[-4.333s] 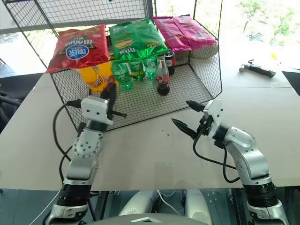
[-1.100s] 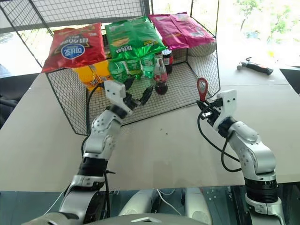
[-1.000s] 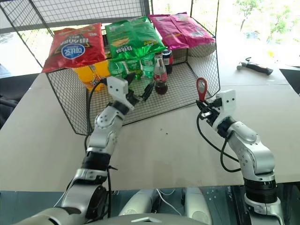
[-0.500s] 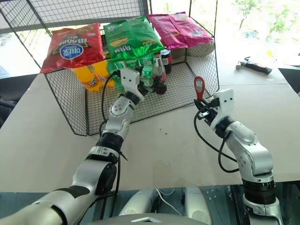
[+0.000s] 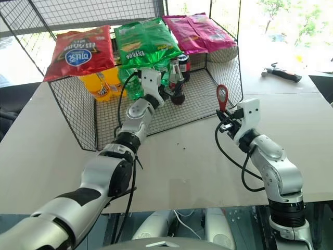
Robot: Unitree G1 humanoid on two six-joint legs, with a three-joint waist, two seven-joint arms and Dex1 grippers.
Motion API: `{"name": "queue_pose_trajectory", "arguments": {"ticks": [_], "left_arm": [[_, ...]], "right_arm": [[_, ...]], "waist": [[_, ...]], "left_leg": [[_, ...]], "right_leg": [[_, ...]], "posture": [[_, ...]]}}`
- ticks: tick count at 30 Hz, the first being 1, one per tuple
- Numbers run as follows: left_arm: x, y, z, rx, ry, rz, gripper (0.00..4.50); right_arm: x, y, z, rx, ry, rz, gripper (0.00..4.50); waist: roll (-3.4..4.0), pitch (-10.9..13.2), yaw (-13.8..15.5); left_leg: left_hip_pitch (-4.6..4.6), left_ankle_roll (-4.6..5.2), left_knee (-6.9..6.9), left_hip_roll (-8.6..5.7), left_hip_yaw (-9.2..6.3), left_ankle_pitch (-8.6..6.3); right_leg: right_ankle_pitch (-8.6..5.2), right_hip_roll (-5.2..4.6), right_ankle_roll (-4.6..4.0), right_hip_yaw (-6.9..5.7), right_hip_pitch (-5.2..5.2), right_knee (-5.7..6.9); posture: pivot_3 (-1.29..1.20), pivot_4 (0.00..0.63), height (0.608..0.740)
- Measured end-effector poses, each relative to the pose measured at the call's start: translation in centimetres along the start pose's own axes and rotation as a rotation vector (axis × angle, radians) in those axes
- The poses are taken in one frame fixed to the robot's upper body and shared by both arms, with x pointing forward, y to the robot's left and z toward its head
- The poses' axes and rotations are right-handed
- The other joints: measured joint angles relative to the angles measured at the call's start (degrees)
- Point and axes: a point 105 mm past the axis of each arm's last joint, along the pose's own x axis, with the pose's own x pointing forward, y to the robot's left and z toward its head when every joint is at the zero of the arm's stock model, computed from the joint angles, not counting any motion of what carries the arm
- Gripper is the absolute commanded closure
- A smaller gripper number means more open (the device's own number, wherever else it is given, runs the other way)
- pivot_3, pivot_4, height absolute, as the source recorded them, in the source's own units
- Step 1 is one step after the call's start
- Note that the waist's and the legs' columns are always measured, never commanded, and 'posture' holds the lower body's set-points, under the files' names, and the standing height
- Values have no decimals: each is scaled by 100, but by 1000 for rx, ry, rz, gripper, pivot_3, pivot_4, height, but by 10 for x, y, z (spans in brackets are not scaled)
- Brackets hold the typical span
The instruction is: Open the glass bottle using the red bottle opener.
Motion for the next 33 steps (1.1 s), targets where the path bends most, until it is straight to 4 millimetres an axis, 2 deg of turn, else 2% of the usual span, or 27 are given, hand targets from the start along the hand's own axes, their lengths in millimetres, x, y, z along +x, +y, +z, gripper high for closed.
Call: {"name": "queue_pose_trajectory", "arguments": {"ticks": [9, 12, 14, 15, 23, 30, 33], "left_arm": [[4, -6, -6, -16, 41, -23, 44], [7, -8, 0, -13, 31, -38, 682], [10, -10, 6, -10, 16, -55, 1555], [11, -10, 8, -8, 13, -59, 2131], [9, -13, 7, 10, 13, -82, 2181], [0, -22, 7, 5, -20, -182, 2181], [-17, -32, 9, -7, -43, -271, 2181]], "right_arm": [[1, 0, 1, -2, -11, -3, 4500], [1, 0, 1, -3, -11, -4, 4500], [1, 0, 1, -3, -11, -5, 4500], [1, 0, 1, -2, -11, -5, 4500], [2, 0, 0, 0, -12, -6, 4500], [2, 0, 1, 0, -13, -4, 4500], [4, 0, 3, -5, -18, -3, 4500]], "waist": [[0, 0, -1], [0, 0, -2], [0, 0, -2], [0, 0, -3], [-1, -1, -7], [-1, -1, -9], [0, -2, -63]], "left_leg": [[-1, 0, 1, -1, 0, 0], [-4, 0, 3, -1, 0, 0], [-4, 0, 3, -1, 0, 0], [-3, 0, 3, -1, 0, 0], [-14, 0, 9, -2, 12, 0], [-28, -1, 29, -3, 16, 1], [-62, -1, 41, -3, 19, 1]], "right_leg": [[0, 0, 0, 1, -3, 3], [0, 0, 0, 1, -5, 6], [0, 0, 0, 1, -6, 7], [0, 0, 0, 1, -6, 7], [0, -1, 0, 12, -29, 35], [0, -2, 0, 10, -45, 59], [0, -3, -1, 20, -76, 73]], "posture": [[0, 150, 735], [0, 150, 735], [0, 150, 735], [0, 150, 735], [0, 150, 735], [0, 150, 735], [0, 150, 735]]}}
